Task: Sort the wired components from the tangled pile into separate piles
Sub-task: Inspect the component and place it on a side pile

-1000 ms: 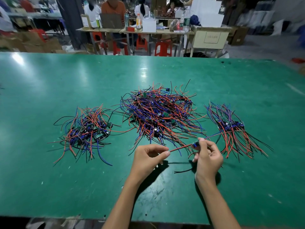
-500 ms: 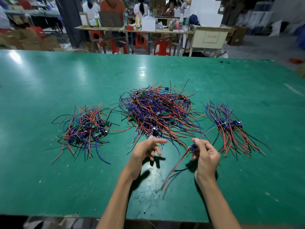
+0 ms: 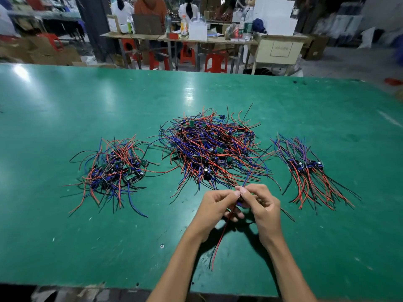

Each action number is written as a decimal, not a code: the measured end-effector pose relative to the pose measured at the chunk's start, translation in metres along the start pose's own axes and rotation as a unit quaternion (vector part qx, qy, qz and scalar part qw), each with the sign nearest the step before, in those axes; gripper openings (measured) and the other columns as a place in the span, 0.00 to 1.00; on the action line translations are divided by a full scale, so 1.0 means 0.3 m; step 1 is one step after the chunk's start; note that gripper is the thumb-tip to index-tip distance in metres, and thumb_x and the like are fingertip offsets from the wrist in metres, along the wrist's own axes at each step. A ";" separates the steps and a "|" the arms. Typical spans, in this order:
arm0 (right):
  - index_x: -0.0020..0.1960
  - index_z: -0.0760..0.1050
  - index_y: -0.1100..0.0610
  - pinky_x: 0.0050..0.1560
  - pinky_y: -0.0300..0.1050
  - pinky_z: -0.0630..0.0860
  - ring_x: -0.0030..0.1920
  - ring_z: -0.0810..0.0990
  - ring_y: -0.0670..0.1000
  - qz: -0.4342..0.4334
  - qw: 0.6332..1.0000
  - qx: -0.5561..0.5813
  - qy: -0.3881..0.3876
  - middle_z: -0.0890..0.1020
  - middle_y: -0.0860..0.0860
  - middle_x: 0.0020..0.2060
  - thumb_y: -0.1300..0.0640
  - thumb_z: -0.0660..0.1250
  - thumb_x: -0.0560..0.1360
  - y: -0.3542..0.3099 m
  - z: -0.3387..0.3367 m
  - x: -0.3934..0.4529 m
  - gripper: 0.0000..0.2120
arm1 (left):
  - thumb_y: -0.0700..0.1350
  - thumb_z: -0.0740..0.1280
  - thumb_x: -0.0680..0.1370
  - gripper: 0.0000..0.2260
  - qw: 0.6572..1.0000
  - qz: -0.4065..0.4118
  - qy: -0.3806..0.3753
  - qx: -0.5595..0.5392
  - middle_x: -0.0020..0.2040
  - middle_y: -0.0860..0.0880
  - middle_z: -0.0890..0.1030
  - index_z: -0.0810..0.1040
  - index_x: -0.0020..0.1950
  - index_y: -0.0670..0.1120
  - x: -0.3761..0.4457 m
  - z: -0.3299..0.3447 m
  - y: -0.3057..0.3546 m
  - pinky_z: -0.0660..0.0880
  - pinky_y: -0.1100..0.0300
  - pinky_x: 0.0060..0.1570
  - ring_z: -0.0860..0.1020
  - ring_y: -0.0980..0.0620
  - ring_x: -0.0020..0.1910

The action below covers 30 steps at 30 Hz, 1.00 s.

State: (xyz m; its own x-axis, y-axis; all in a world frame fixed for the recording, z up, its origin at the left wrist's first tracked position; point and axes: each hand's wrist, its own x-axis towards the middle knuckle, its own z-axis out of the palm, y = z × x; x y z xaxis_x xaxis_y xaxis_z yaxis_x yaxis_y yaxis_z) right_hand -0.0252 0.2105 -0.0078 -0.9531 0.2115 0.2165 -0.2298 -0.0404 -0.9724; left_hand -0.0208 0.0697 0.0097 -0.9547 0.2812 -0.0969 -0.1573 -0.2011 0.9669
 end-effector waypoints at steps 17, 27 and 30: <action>0.43 0.85 0.53 0.39 0.40 0.77 0.36 0.80 0.48 0.066 0.994 -0.062 -0.055 0.85 0.55 0.36 0.53 0.66 0.76 0.008 0.025 -0.013 0.10 | 0.40 0.66 0.82 0.12 0.998 0.001 0.036 0.044 0.35 0.42 0.84 0.87 0.42 0.44 -0.001 0.002 -0.018 0.74 0.64 0.24 0.84 0.49 0.30; 0.43 0.85 0.55 0.22 0.35 0.63 0.20 0.67 0.45 0.137 0.989 -0.055 -0.008 0.82 0.43 0.29 0.59 0.63 0.80 -0.032 0.036 0.099 0.13 | 0.41 0.65 0.83 0.09 0.999 -0.031 0.007 0.022 0.42 0.43 0.86 0.84 0.50 0.38 -0.004 -0.009 -0.008 0.75 0.65 0.26 0.83 0.52 0.30; 0.43 0.85 0.55 0.21 0.33 0.59 0.19 0.67 0.45 0.141 0.987 -0.071 0.015 0.87 0.48 0.40 0.58 0.63 0.79 -0.071 0.041 0.168 0.13 | 0.41 0.66 0.83 0.09 0.999 -0.031 0.005 0.024 0.42 0.43 0.87 0.83 0.51 0.38 -0.007 -0.010 -0.008 0.75 0.65 0.27 0.83 0.52 0.29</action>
State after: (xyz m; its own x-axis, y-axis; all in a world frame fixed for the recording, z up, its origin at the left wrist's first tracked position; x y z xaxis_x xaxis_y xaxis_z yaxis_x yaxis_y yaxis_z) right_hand -0.0707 0.2099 0.0251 -0.9685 0.2401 -0.0655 0.0761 0.0353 -0.9965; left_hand -0.0191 0.0667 0.0070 -0.9461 0.2817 -0.1597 -0.2048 -0.1387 0.9689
